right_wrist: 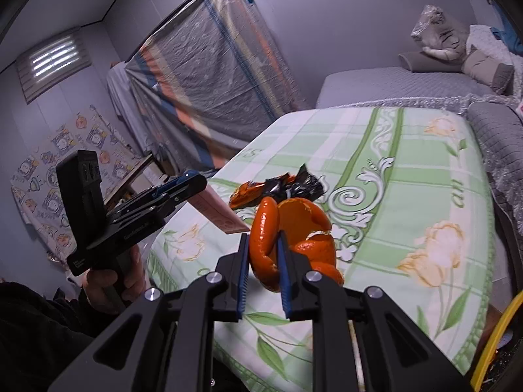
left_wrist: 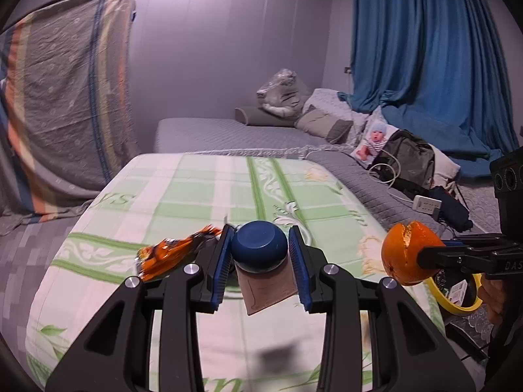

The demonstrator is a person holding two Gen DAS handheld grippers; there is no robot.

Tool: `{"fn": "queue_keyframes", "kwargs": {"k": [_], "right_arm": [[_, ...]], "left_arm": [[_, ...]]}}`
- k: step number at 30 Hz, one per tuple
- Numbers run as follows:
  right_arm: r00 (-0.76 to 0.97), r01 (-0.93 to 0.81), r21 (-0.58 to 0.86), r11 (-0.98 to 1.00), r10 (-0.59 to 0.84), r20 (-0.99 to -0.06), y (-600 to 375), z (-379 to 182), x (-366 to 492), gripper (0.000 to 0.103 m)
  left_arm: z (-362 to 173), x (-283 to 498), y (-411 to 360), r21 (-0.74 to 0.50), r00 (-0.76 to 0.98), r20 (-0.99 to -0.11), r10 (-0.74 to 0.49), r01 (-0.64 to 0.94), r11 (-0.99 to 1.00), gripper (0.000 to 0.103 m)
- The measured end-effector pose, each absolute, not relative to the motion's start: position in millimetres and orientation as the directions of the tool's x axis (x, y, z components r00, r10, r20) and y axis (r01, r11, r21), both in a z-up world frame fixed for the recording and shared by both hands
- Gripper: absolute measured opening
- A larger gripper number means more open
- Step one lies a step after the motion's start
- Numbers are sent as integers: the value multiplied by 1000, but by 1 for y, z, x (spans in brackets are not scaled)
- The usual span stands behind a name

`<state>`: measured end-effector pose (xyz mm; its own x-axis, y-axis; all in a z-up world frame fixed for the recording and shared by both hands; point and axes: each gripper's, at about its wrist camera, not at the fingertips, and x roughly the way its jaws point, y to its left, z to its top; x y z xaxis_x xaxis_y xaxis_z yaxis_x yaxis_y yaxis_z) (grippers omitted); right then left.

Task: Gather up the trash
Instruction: 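Carry the orange peel and pink tube to the yellow bin and release them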

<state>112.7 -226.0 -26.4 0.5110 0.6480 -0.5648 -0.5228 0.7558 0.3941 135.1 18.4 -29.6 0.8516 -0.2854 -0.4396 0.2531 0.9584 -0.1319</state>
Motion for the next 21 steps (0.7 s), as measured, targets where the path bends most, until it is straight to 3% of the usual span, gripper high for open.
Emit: {"fn": "queue_keyframes", "kwargs": {"k": [21], "right_arm": [[821,-166,359,919,330,-465,-389,9,80,15]], "left_arm": [[11,163,-150,-81,723,-376,-580,598,797,33]]}}
